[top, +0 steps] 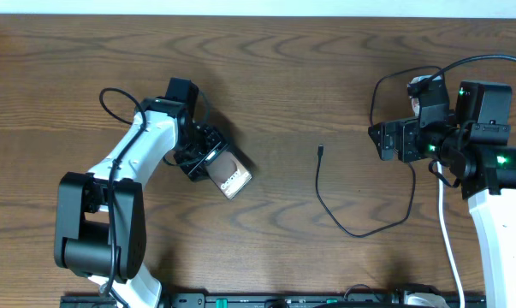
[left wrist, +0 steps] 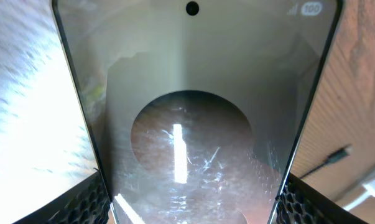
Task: Plug charger to phone and switch on socket
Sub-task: 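Lift the phone with the left gripper and tilt it upright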
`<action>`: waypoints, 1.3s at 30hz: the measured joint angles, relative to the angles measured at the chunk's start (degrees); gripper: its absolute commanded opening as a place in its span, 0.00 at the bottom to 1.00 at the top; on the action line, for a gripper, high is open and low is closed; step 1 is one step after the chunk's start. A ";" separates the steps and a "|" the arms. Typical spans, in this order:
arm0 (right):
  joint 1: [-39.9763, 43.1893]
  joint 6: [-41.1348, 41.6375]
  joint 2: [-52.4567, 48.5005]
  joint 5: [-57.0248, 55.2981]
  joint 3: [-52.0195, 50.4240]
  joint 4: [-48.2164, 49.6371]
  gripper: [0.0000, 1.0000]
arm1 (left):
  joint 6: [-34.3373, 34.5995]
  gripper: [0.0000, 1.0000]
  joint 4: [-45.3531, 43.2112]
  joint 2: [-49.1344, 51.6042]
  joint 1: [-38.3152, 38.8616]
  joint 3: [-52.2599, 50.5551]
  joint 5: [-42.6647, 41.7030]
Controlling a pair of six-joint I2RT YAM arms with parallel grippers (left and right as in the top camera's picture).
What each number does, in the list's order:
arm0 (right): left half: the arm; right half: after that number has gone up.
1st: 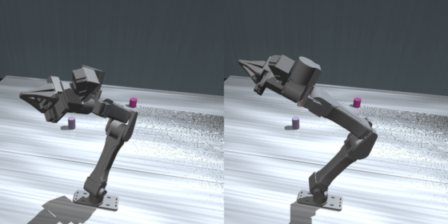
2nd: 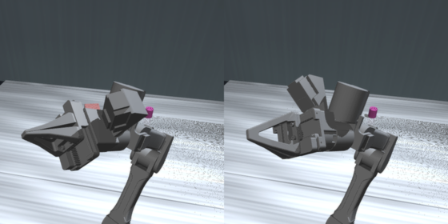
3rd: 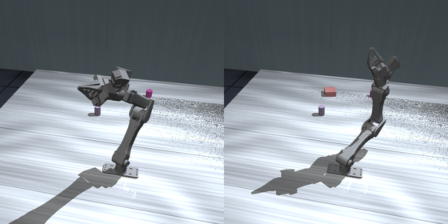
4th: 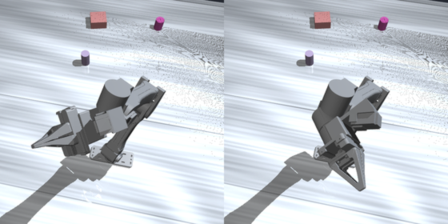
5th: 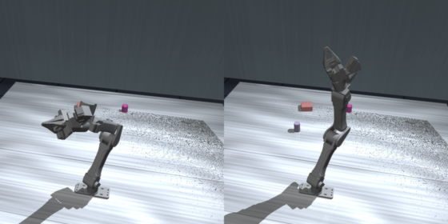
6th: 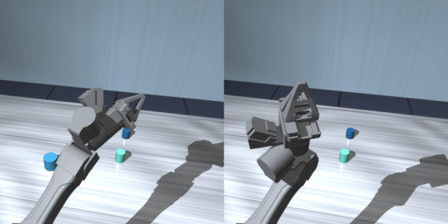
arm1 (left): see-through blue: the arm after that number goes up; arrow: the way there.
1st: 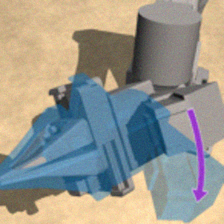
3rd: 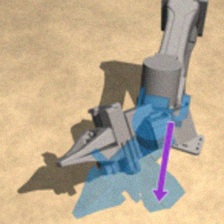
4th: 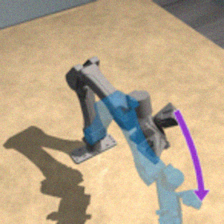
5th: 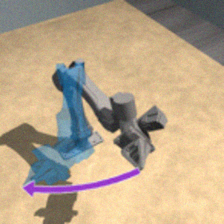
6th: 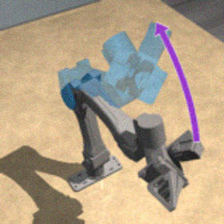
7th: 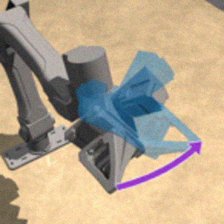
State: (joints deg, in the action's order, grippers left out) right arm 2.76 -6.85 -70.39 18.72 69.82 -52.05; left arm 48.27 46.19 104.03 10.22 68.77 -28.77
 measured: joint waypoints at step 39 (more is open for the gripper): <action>-5.11 32.76 -6.19 1.01 -0.02 6.05 0.94 | 34.14 0.07 -17.53 0.00 -0.85 -0.02 -28.46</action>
State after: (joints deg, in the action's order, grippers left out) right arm -2.35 25.91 -76.58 19.73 69.80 -46.00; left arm 82.41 28.67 104.03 9.37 68.75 -57.23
